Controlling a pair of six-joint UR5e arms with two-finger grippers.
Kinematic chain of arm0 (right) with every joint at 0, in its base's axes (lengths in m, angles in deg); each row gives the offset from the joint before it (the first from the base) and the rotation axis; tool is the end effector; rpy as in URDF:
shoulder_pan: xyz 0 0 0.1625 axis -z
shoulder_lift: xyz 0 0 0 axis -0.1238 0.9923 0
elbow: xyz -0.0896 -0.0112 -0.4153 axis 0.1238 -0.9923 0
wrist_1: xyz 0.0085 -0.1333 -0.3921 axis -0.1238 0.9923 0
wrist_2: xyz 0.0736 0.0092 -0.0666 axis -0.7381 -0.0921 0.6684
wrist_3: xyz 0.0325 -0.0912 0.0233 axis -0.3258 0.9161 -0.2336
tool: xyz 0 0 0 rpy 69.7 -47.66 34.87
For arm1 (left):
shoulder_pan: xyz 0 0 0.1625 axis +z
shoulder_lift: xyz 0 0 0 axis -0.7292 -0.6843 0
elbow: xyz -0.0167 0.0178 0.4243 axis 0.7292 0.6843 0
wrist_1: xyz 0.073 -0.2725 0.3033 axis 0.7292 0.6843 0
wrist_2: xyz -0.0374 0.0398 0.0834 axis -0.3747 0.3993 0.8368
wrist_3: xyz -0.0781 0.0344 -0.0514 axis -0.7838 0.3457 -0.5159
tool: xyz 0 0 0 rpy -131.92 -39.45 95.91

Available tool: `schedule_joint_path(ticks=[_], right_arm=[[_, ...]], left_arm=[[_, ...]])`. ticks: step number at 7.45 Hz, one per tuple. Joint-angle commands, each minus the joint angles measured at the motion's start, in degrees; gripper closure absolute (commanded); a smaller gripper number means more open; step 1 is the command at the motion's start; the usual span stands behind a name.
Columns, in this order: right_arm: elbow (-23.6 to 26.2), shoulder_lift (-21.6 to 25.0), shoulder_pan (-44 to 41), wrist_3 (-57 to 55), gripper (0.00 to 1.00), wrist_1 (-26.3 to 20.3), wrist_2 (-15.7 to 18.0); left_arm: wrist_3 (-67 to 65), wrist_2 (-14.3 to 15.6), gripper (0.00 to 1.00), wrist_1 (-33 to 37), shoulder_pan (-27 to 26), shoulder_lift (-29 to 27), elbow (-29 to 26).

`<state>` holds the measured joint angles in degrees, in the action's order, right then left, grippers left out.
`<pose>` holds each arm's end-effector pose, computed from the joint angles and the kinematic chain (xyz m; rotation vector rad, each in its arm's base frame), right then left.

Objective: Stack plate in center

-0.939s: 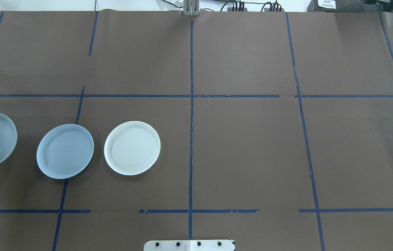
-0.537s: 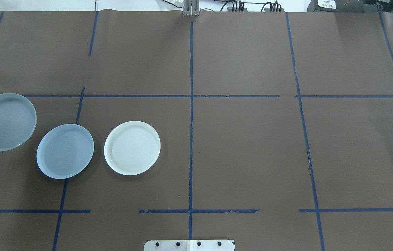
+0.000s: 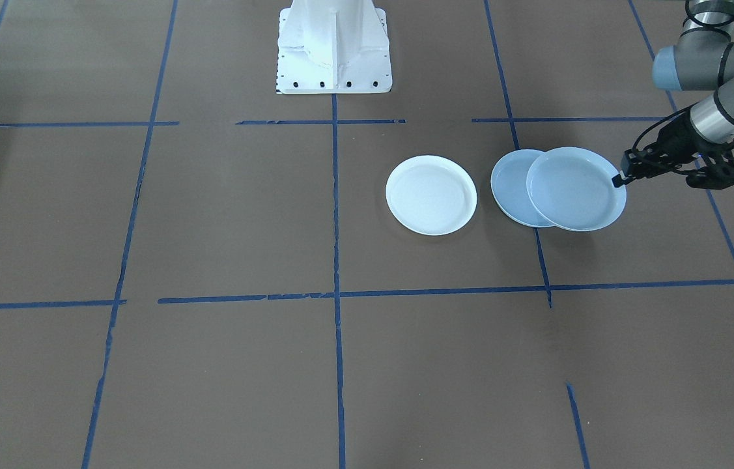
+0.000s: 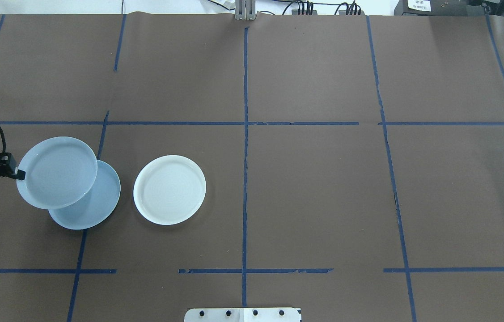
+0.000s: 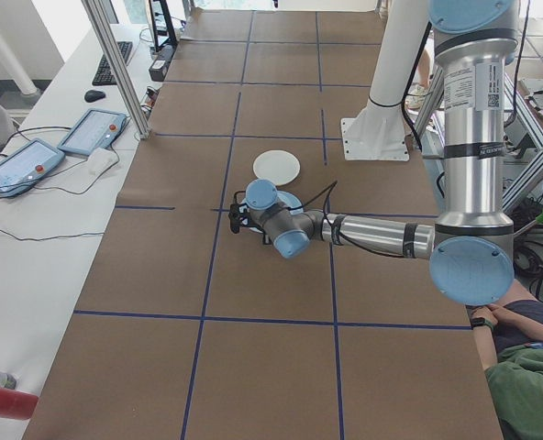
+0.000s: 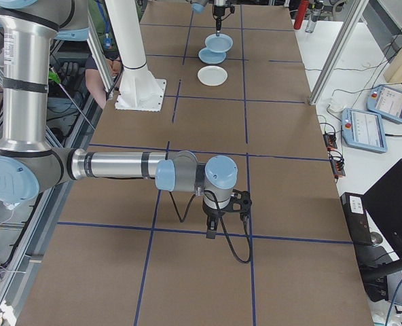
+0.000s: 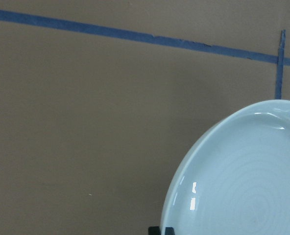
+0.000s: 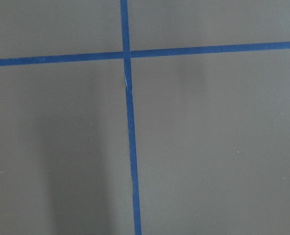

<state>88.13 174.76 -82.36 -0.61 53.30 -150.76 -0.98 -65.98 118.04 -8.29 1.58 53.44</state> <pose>0.0621 -0.4377 0.6460 -0.0574 -0.7394 0.0618 0.2212 -0.4241 0.5523 -0.0537 1.0772 -0.0844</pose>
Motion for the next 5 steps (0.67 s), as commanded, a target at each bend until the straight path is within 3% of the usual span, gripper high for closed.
schedule_joint_path(ticks=[1, 3, 4, 5], right_arm=[[0.0, 0.0, 0.0, 0.0, 0.00, 0.0, 0.0], [0.0, 0.0, 0.0, 0.0, 0.00, 0.0, 0.0], [0.0, 0.0, 0.0, 0.0, 0.00, 0.0, 0.0], [0.0, 0.0, 0.0, 0.0, 0.00, 0.0, 0.0]], left_arm=[[-4.9, 2.5, 1.00, 1.4, 4.7, -0.4, 0.5], [-4.6, 2.5, 1.00, 1.5, 5.1, -1.4, -0.4], [-4.3, 2.5, 0.57, 1.6, 5.2, -1.3, -0.5], [-4.1, 2.4, 0.06, 1.6, 5.3, -1.2, -0.5]])
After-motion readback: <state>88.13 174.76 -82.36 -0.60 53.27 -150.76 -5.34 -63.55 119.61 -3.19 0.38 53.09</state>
